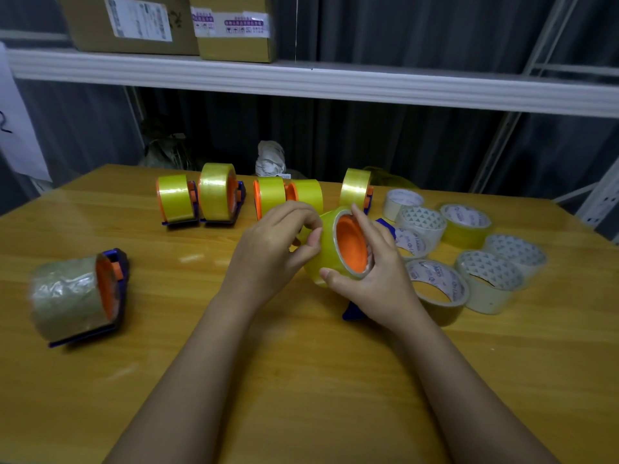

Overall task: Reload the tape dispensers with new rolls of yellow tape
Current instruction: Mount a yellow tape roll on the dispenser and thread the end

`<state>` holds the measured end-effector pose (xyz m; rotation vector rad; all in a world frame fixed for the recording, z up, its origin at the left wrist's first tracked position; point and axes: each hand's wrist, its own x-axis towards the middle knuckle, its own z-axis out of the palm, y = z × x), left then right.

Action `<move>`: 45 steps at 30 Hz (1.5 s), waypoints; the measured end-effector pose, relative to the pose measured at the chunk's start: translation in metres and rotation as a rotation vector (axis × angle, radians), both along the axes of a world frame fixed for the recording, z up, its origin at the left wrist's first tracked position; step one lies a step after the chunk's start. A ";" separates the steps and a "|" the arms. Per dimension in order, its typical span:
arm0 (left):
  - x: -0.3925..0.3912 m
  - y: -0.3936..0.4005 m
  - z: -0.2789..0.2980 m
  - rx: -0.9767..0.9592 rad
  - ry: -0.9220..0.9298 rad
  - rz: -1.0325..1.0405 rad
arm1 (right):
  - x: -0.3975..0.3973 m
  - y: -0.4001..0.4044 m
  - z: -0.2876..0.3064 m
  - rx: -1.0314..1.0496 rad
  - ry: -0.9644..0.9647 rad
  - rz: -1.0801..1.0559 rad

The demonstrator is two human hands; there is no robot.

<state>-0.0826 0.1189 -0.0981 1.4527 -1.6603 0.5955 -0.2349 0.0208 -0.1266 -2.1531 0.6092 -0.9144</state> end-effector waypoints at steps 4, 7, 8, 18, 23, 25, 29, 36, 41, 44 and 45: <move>-0.001 0.000 0.001 -0.044 0.186 -0.093 | 0.001 0.000 0.001 0.032 -0.018 0.019; 0.000 -0.002 0.001 -0.090 0.397 -0.125 | 0.001 0.001 0.003 0.127 -0.147 0.071; 0.000 -0.002 0.000 -0.083 0.524 -0.125 | 0.002 0.000 0.003 0.154 -0.200 0.095; -0.026 0.002 0.007 0.324 0.970 -0.539 | 0.002 0.001 0.010 0.323 -0.356 0.260; -0.026 0.004 0.004 0.274 0.883 -0.507 | -0.004 -0.008 0.013 0.105 -0.324 0.040; -0.022 0.004 0.002 0.273 0.768 -0.420 | -0.005 -0.009 0.013 -0.020 -0.310 -0.024; -0.010 0.000 -0.012 0.210 0.516 -0.087 | -0.004 -0.007 0.016 -0.141 -0.266 -0.015; -0.011 -0.004 -0.012 -0.001 0.324 0.108 | 0.007 0.002 0.006 -0.049 -0.291 -0.015; -0.011 -0.008 -0.016 -0.008 0.295 0.154 | 0.009 0.005 0.002 -0.183 -0.294 -0.108; -0.012 -0.008 -0.017 -0.001 0.250 0.165 | 0.008 0.002 0.002 -0.108 -0.291 -0.126; -0.013 -0.007 -0.017 0.000 0.244 0.172 | 0.007 0.002 0.002 -0.069 -0.290 -0.111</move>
